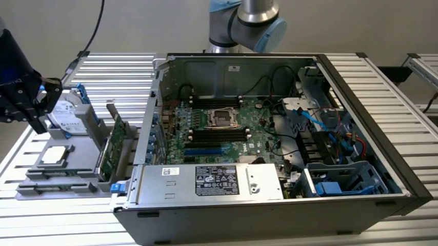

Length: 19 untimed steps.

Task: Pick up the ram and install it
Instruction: 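Pick up the ram and move it above insertion slot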

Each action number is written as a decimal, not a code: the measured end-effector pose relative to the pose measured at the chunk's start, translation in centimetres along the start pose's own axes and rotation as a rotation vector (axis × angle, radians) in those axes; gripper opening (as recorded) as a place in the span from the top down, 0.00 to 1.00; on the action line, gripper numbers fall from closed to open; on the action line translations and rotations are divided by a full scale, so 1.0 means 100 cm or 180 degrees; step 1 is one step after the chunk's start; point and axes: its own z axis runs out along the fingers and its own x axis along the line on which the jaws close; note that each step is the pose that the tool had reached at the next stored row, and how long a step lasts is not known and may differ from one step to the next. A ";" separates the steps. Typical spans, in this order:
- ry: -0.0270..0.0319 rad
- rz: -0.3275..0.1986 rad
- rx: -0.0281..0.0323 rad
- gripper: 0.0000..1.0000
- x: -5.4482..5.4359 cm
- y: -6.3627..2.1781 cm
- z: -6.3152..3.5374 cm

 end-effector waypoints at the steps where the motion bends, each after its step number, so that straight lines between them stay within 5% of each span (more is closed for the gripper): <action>1: 0.0002 -0.0058 0.0003 0.89 0.000 -0.0001 0.0012; 19: 0.0050 -0.1098 0.0052 0.89 -0.001 -0.0006 0.0135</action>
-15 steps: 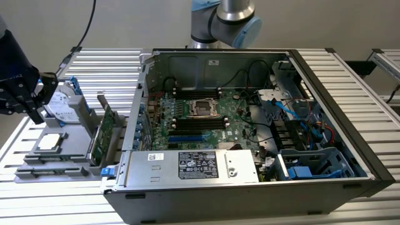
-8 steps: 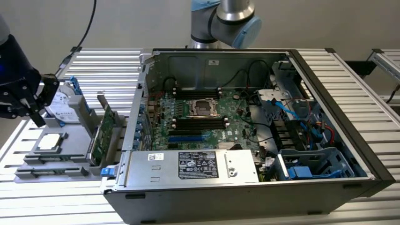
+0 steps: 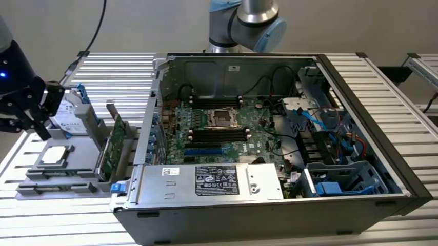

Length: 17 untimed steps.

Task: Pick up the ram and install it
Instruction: 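Pick up the ram and move it above insertion slot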

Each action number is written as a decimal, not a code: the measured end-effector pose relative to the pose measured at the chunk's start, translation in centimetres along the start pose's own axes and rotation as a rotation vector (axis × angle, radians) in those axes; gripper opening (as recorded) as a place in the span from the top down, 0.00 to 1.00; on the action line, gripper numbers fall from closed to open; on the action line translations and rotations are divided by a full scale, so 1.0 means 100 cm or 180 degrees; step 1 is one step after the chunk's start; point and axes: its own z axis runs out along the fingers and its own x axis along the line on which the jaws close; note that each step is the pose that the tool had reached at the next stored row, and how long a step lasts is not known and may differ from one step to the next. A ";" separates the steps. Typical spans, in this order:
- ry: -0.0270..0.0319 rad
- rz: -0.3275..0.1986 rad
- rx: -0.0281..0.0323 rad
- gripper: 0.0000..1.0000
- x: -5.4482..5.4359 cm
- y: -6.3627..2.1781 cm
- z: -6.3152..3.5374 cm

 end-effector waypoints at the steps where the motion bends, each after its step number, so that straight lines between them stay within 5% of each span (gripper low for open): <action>1: 0.0003 -0.0057 0.0003 0.89 0.000 0.0000 0.0004; 17: 0.0046 -0.0981 0.0046 0.89 0.000 -0.0003 0.0068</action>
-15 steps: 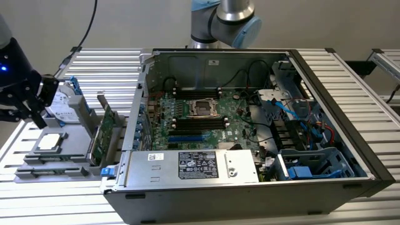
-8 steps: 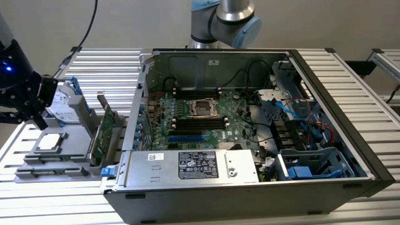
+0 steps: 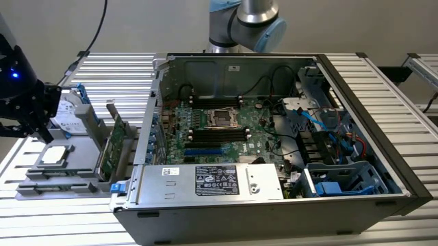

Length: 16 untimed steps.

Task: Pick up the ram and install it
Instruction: 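Pick up the ram and move it above insertion slot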

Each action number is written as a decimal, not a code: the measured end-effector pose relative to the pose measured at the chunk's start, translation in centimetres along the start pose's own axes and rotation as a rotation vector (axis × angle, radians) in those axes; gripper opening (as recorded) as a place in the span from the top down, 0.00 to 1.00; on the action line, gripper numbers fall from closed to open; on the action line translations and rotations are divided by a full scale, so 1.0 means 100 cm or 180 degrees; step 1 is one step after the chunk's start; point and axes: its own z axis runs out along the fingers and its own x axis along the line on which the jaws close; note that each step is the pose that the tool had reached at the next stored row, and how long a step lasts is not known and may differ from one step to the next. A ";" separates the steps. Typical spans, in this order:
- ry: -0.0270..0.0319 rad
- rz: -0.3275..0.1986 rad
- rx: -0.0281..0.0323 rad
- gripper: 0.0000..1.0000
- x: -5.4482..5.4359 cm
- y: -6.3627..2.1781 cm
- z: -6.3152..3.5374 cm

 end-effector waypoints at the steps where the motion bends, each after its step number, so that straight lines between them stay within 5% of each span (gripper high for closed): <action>1: 0.0003 -0.0061 0.0003 0.89 0.000 0.0000 0.0004; 16: 0.0043 -0.0925 0.0043 0.89 0.000 -0.0003 0.0065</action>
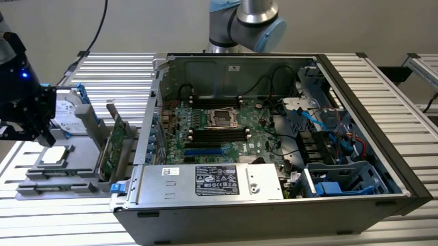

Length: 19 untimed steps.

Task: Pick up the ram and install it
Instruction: 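Pick up the ram and move it above insertion slot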

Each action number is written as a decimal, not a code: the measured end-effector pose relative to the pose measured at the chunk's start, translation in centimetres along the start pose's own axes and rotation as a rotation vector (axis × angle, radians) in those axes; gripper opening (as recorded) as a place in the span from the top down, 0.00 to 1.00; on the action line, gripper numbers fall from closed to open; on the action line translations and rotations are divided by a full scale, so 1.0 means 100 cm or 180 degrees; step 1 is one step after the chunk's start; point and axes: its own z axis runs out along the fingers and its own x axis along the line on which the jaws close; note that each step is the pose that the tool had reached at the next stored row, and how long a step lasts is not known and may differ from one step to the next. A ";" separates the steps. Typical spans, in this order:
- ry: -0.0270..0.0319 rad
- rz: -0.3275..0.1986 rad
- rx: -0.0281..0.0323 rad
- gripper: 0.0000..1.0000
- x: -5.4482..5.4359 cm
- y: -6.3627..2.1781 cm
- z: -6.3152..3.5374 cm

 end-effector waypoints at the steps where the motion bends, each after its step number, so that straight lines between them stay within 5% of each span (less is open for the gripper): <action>1: 0.0003 -0.0057 0.0003 0.89 0.000 0.0000 0.0004; 5: 0.0013 -0.0267 0.0012 0.89 0.000 0.0000 0.0013; 9: 0.0012 -0.0268 0.0013 0.89 0.000 0.0000 0.0014; 14: 0.0012 -0.0271 0.0013 0.70 0.001 0.0006 0.0024; 19: -0.0019 -0.0357 0.0013 0.70 0.006 0.0010 0.0104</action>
